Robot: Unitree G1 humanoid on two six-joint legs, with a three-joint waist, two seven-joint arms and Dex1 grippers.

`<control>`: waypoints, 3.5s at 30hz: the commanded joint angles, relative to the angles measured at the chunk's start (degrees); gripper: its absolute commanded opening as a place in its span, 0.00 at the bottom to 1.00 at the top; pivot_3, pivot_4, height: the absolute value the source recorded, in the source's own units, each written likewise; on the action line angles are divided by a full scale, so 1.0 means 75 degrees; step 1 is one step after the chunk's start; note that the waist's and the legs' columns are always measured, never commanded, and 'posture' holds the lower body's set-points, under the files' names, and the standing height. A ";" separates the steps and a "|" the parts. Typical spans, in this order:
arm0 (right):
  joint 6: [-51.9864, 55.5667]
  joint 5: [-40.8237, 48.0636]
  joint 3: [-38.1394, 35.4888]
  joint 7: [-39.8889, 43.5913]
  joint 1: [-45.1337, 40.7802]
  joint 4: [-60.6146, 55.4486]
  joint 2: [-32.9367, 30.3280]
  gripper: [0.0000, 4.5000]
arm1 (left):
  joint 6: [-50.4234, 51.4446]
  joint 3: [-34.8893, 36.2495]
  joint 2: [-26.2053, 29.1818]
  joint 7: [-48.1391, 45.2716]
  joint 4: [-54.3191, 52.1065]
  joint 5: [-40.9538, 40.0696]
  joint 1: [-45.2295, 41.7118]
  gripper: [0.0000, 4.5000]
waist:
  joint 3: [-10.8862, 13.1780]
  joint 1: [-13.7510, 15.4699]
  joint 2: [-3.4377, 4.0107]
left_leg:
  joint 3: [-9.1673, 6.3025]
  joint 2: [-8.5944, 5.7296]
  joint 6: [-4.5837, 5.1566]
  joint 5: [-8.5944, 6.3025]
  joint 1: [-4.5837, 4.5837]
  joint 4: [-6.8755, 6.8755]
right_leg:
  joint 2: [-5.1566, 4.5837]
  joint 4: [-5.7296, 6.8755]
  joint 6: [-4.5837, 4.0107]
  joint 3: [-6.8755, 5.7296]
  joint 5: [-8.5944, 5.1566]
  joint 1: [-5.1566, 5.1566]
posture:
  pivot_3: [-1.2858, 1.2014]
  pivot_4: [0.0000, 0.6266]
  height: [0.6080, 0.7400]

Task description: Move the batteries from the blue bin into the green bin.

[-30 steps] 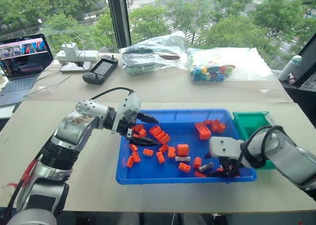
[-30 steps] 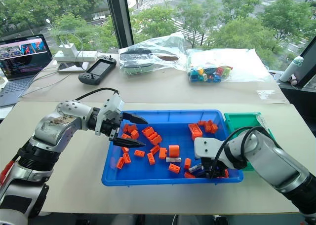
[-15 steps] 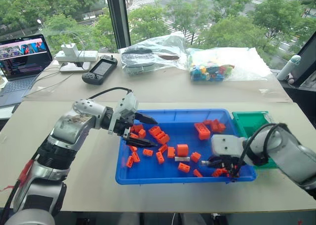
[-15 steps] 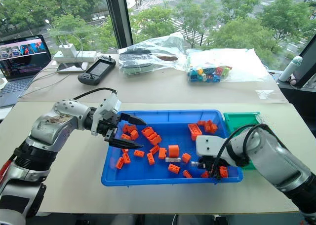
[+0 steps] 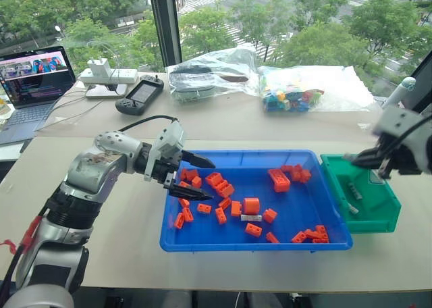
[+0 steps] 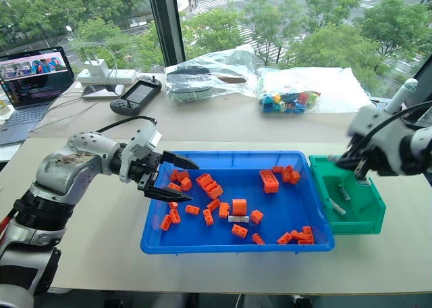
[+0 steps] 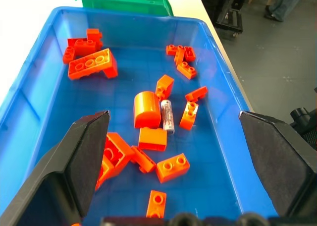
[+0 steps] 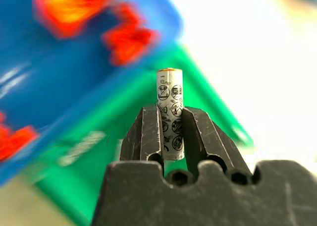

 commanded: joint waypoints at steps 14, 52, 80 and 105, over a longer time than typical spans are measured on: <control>0.1311 0.0364 -0.0841 -0.1279 0.0477 -0.0259 0.0797 0.71 | -0.0136 0.0078 0.0022 -0.0012 0.0044 0.0159 -0.0227 1.00 | 0.0000 -0.0076 0.0000 | -0.0003 -0.0001 0.0000 0.0000 -0.0001 -0.0001 | 0.0001 0.0002 0.0000 -0.0002 0.0000 0.0003 | 0.52 0.24 0.94; -0.0453 0.0609 0.2979 -0.0208 -0.0739 -0.1845 0.4044 0.97 | -0.0093 0.0183 0.0379 0.0098 -0.0264 0.0310 0.0124 1.00 | 0.0000 -0.0109 0.0000 | -0.0015 0.0001 -0.0005 0.0003 -0.0001 0.0004 | 0.0010 0.0014 0.0000 -0.0007 0.0000 -0.0001 | 0.52 0.24 0.94; -0.1003 -0.0070 0.1587 -0.0439 -0.1064 -0.0845 0.2962 0.32 | -0.0502 -0.0028 0.0045 0.0231 0.0145 0.0617 -0.0137 1.00 | 0.0000 -0.0080 0.0000 | -0.0012 -0.0002 -0.0004 0.0003 -0.0002 0.0004 | 0.0007 0.0013 0.0000 -0.0006 0.0000 0.0002 | 0.52 0.24 0.94; 0.0404 0.0924 0.2379 -0.0048 -0.0510 -0.3197 0.3249 0.99 | -0.0769 -0.0015 -0.0206 0.0268 0.0405 0.0881 -0.0316 1.00 | 0.0000 -0.0129 0.0000 | -0.0013 0.0001 -0.0004 0.0003 0.0001 0.0003 | 0.0009 0.0012 0.0000 -0.0006 0.0000 0.0002 | 0.52 0.24 0.94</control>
